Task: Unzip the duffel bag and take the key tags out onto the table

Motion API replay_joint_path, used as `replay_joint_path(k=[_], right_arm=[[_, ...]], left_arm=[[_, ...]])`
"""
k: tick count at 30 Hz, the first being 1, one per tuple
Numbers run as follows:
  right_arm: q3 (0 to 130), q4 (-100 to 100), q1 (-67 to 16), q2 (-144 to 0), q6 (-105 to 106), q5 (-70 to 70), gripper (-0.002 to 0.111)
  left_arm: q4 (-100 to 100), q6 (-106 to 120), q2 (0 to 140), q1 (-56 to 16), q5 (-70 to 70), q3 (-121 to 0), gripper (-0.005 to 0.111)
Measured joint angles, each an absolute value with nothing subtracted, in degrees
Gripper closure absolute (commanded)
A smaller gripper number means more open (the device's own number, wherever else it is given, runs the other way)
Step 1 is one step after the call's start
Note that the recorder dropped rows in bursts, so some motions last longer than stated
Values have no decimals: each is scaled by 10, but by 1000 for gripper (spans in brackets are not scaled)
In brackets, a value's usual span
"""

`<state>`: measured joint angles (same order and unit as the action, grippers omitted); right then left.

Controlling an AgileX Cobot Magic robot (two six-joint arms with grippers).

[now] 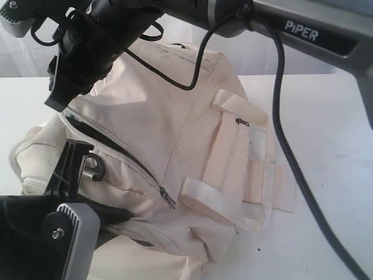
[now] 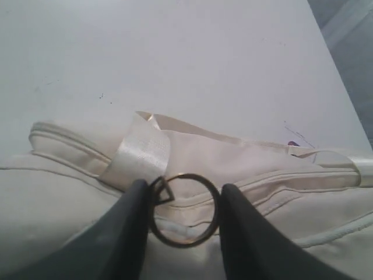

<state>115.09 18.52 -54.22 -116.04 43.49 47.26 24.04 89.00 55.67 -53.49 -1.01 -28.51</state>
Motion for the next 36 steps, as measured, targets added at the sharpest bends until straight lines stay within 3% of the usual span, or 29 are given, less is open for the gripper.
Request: replay_joint_path(k=[36], right_arm=[[1151,181,-465,-1201,409,363,108]], left_arm=[[240,890,557,-535,-17,-285,107]])
